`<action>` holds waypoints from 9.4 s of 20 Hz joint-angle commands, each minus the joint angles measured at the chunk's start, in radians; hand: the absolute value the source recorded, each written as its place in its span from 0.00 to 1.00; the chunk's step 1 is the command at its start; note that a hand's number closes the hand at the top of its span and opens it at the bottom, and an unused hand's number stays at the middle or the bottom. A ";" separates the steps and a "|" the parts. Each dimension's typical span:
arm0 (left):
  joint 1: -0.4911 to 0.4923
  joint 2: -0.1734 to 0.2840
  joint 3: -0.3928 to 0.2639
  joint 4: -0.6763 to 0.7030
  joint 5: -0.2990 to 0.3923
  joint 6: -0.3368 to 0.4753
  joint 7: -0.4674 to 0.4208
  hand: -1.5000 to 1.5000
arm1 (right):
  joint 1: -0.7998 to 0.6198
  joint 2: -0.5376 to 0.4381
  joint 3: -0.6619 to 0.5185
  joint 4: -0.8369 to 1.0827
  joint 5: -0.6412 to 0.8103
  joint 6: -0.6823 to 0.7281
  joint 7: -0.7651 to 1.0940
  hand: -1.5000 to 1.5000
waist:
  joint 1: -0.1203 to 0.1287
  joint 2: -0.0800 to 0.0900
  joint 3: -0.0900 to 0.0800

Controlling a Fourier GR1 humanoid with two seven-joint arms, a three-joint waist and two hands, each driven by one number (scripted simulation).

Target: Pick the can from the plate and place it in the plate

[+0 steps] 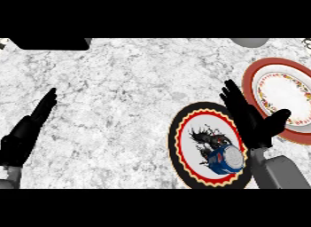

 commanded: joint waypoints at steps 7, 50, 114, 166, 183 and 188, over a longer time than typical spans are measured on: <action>0.087 -0.180 -0.003 0.103 0.126 0.039 0.117 0.50 | -0.094 -0.503 -0.121 -0.069 0.296 0.083 -0.013 1.00 | -0.044 -0.020 -0.029; 0.130 -0.329 0.000 0.072 0.101 0.002 0.158 0.50 | 0.166 -0.395 0.048 -0.648 0.596 0.314 0.638 0.00 | -0.001 -0.025 0.010; 0.096 -0.384 0.098 0.070 0.047 -0.068 0.226 0.50 | 0.334 0.135 0.165 -0.790 1.416 -0.213 0.575 1.00 | -0.002 -0.022 0.010; 0.061 -0.481 0.033 0.095 -0.042 -0.025 0.207 0.50 | -0.498 -0.396 -0.828 1.128 0.487 0.054 -0.608 0.00 | 0.027 -0.010 0.014; 0.054 -0.429 0.108 0.063 0.015 -0.066 0.268 0.50 | -0.189 -0.565 -0.772 1.140 0.493 0.549 -0.824 0.00 | 0.001 -0.021 0.012; 0.059 -0.405 0.129 0.070 0.020 -0.087 0.256 0.50 | -0.057 -0.543 -0.748 1.129 0.507 0.560 -0.953 0.00 | -0.004 -0.022 0.012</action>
